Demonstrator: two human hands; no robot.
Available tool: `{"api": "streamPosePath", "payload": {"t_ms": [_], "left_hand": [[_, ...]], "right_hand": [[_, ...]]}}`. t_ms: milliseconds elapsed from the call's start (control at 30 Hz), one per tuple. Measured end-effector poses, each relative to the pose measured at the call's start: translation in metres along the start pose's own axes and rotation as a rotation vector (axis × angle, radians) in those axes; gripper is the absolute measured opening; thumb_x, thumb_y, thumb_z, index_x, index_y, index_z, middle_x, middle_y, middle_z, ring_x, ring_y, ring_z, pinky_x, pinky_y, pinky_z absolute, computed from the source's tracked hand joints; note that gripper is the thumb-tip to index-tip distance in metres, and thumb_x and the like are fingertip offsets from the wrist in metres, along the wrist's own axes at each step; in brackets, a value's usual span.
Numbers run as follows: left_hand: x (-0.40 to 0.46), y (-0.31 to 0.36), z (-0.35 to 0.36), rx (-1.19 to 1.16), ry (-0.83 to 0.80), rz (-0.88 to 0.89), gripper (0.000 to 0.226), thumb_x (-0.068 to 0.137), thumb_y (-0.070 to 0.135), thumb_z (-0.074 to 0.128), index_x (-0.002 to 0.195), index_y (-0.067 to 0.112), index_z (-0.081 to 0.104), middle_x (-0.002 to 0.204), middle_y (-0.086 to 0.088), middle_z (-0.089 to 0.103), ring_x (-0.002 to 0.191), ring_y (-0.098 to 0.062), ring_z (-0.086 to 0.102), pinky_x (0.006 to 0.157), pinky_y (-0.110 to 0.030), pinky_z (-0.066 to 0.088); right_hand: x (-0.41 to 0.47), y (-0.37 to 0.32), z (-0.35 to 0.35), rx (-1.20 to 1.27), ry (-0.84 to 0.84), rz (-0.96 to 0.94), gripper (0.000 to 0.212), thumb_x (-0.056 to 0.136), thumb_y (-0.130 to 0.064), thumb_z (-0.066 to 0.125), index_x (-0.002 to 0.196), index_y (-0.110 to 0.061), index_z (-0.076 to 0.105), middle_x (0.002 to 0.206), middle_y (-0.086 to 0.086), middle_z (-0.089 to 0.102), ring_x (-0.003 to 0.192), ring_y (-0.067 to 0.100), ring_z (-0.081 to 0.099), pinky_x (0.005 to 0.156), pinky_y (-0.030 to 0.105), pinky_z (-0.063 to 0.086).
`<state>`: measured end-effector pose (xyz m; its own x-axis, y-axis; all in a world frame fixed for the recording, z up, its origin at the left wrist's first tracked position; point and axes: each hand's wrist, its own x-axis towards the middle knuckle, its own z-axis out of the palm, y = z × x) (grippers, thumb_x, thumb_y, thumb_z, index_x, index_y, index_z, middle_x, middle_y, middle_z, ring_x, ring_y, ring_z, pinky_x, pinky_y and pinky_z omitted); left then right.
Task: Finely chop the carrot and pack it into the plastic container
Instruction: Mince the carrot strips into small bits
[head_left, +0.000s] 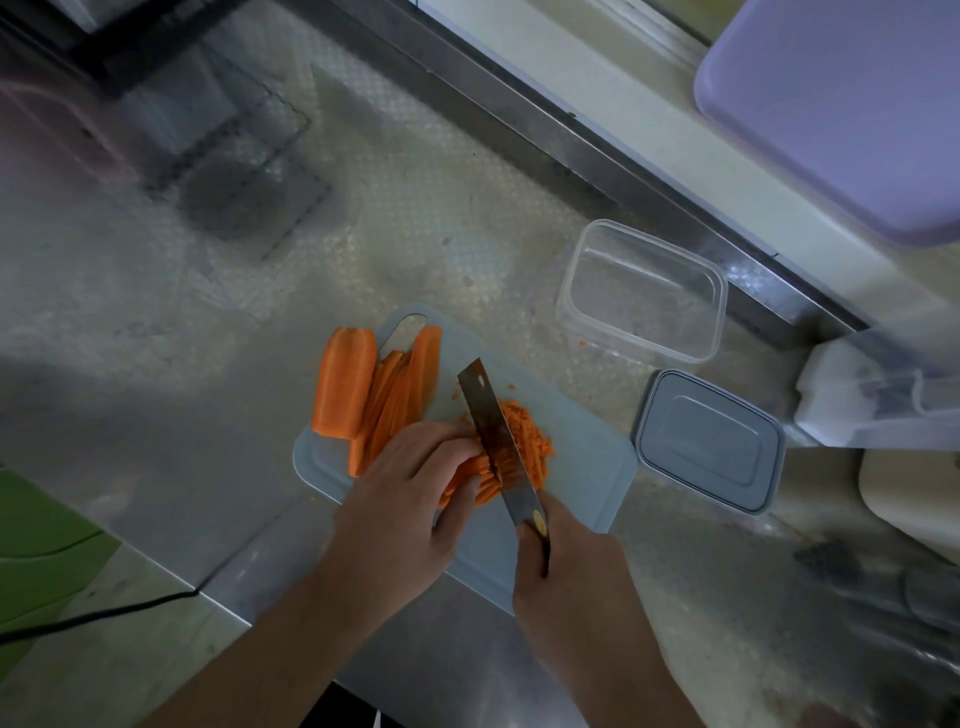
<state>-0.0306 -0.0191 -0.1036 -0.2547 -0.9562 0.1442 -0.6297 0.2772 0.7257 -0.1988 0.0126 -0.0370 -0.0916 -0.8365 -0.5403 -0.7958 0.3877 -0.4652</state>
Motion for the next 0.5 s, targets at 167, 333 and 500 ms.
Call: {"api": "streamPosePath", "payload": {"t_ms": [167, 333, 500], "left_hand": [[0.001, -0.005, -0.001, -0.001, -0.004, 0.051, 0.017, 0.094, 0.01, 0.077, 0.11, 0.013, 0.074, 0.114, 0.005, 0.066, 0.11, -0.014, 0.061, 0.097, -0.03, 0.051], [0.001, -0.011, 0.003, -0.016, 0.019, 0.075, 0.014, 0.094, 0.012, 0.077, 0.108, 0.011, 0.077, 0.115, 0.004, 0.069, 0.11, -0.014, 0.064, 0.097, -0.031, 0.052], [0.0, -0.011, 0.006, -0.029, 0.06, 0.084, 0.01, 0.094, 0.01, 0.076, 0.103, 0.007, 0.077, 0.112, 0.001, 0.07, 0.107, -0.016, 0.065, 0.095, -0.03, 0.052]], "right_hand": [[-0.001, -0.001, 0.0, 0.0, 0.005, -0.007, 0.019, 0.105, -0.033, 0.041, 0.114, -0.04, 0.056, 0.063, -0.003, 0.06, 0.056, 0.014, 0.061, 0.049, 0.03, 0.05], [-0.003, -0.004, -0.006, 0.03, 0.016, -0.013, 0.017, 0.105, -0.031, 0.043, 0.112, -0.04, 0.056, 0.057, -0.002, 0.055, 0.048, 0.01, 0.056, 0.043, 0.024, 0.04], [-0.009, -0.009, -0.014, 0.014, 0.006, -0.023, 0.013, 0.105, -0.03, 0.043, 0.103, -0.036, 0.053, 0.054, -0.003, 0.05, 0.052, 0.006, 0.056, 0.045, 0.024, 0.04]]}}
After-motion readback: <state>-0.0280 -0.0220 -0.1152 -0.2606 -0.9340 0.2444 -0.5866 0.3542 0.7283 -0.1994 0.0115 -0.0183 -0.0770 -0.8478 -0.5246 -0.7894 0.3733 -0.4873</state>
